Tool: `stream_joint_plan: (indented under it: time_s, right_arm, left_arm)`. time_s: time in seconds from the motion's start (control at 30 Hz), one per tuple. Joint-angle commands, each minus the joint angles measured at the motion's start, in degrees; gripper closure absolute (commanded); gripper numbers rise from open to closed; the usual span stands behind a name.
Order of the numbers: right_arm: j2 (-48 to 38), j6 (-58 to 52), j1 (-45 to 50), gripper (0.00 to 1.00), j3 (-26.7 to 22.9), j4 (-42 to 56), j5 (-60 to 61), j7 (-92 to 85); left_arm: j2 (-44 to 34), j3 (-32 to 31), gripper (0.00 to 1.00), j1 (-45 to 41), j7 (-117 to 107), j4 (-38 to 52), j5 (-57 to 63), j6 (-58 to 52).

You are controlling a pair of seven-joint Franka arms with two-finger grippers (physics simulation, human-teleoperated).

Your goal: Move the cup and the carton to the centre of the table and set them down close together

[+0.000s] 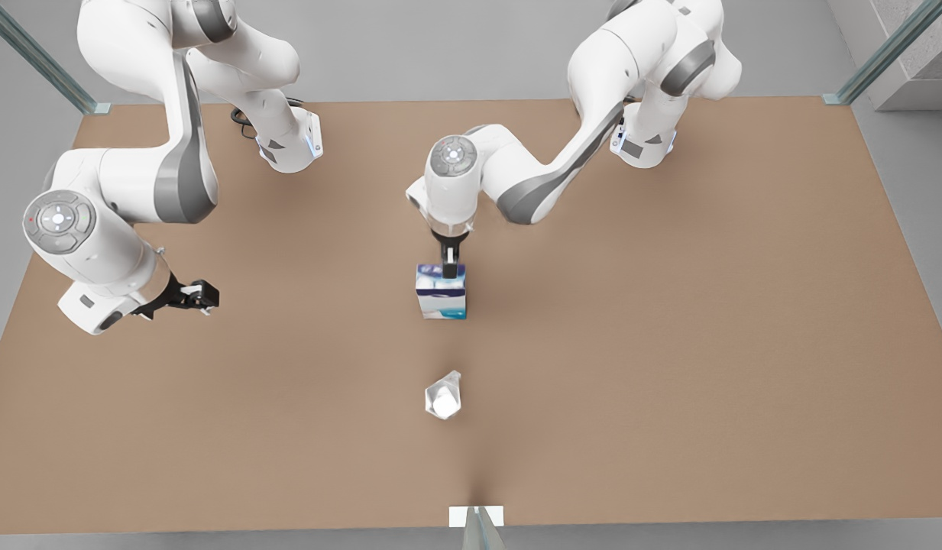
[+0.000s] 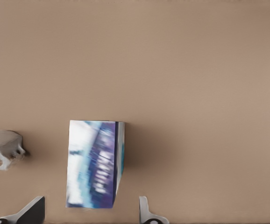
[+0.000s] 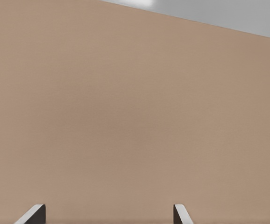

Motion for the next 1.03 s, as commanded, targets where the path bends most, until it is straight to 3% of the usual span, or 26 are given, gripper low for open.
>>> stream_joint_plan:
  time_s: [0.0,0.07,0.2,0.3,0.33,0.4,0.43,0.5,0.53,0.57,0.63,0.73,0.77,1.0]
  right_arm:
    - [0.0,0.0,0.0,0.0,0.0,0.01,0.0,0.0]
    - [0.0,0.0,0.0,0.0,0.0,0.01,0.0,0.0]
    - [0.0,-0.09,0.08,0.0,0.0,-0.25,0.0,0.0]
    - [0.0,-0.09,0.08,0.0,0.0,-0.34,-0.09,0.0]
    - [0.0,-0.09,-0.09,0.0,0.0,-0.17,0.0,0.0]
    - [0.0,-0.26,-0.09,0.0,0.0,-0.16,0.0,0.0]
    - [0.0,-0.26,-0.09,0.0,0.0,-0.16,0.0,0.0]
    - [0.0,-0.26,-0.18,0.0,0.0,-0.08,0.0,0.0]
    - [0.0,-0.26,-0.18,0.0,0.0,-0.08,0.0,0.0]
    - [0.0,-0.26,-0.18,0.0,0.0,-0.08,0.0,0.0]
    - [0.0,-0.35,-0.18,0.0,0.0,-0.16,0.0,0.0]
    - [0.0,-0.35,-0.27,0.0,0.0,-0.16,0.0,0.0]
    - [0.0,-0.26,-0.27,0.0,0.0,-0.08,0.0,0.0]
    - [0.0,-0.26,-0.27,0.0,0.0,-0.16,0.0,0.0]
  left_arm:
    - [-0.27,0.02,0.0,1.1,0.22,0.02,-2.83,-0.17]
    - [-1.5,0.11,0.0,6.64,-4.17,0.37,-2.83,-0.17]
    - [-6.69,0.2,0.0,19.91,-43.01,-0.42,-2.04,-6.5]
    - [-7.74,0.2,0.0,29.93,-49.16,-0.77,-1.35,-13.43]
    - [-10.72,0.28,0.0,30.02,-55.15,-3.58,3.31,-14.05]
    - [-13.1,12.12,0.0,24.76,-54.36,-3.67,2.18,-14.67]
    - [-13.37,14.61,0.0,26.5,-50.94,-3.58,-0.9,-14.67]
    - [-13.72,14.7,0.0,28.7,-50.15,-4.46,-1.25,-15.73]
    - [-15.2,17.67,0.0,28.18,-46.46,-5.16,-1.51,-16.08]
    - [-20.22,19.09,0.0,28.61,-43.56,-10.52,-2.22,-15.55]
    - [-25.67,19.18,0.0,32.48,-39.34,-16.15,-2.04,-15.81]
    - [-25.58,19.45,0.0,32.83,-38.98,-16.06,-3.53,-16.61]
    - [-25.32,22.17,0.0,32.83,-38.46,-15.8,-6.79,-16.17]
    - [-25.14,21.47,0.0,32.13,-38.54,-15.71,-6.26,-16.69]
